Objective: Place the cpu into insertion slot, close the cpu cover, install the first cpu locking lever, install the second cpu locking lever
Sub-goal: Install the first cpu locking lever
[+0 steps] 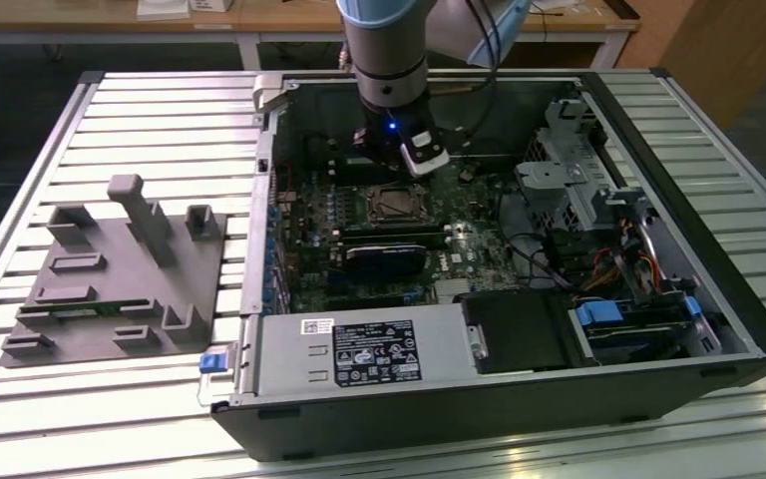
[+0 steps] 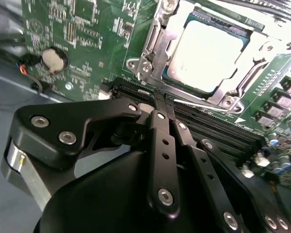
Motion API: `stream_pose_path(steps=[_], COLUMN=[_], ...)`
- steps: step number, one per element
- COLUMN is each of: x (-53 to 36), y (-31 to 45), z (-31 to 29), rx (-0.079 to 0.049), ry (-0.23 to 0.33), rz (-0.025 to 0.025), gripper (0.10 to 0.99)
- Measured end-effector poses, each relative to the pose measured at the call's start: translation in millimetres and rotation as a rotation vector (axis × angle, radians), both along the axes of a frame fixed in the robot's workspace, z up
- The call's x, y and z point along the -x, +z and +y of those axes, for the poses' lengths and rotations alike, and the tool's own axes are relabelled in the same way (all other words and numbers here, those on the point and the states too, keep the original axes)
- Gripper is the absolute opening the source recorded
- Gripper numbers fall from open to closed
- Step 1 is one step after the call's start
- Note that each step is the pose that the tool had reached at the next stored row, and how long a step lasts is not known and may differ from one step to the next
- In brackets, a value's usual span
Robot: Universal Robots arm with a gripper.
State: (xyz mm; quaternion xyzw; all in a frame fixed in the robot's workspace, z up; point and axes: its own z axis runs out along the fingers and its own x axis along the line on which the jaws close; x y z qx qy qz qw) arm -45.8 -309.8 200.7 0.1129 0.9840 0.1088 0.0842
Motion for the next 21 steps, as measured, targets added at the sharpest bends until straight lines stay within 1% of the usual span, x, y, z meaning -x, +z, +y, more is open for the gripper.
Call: stream_pose_path(steps=[7, 11, 17, 21], x=[4.2, 5.2, 5.3, 7.1], y=[-0.7, -1.4, -2.6, -3.3], z=[4.6, 7.1, 7.3, 8.3], rx=[0.0, 0.0, 0.0, 0.0], ry=[-0.029, -0.041, -0.114, -0.137], rz=[0.0001, 0.0, 0.0, 0.0], gripper=[0.106, 0.106, 0.106, 0.106])
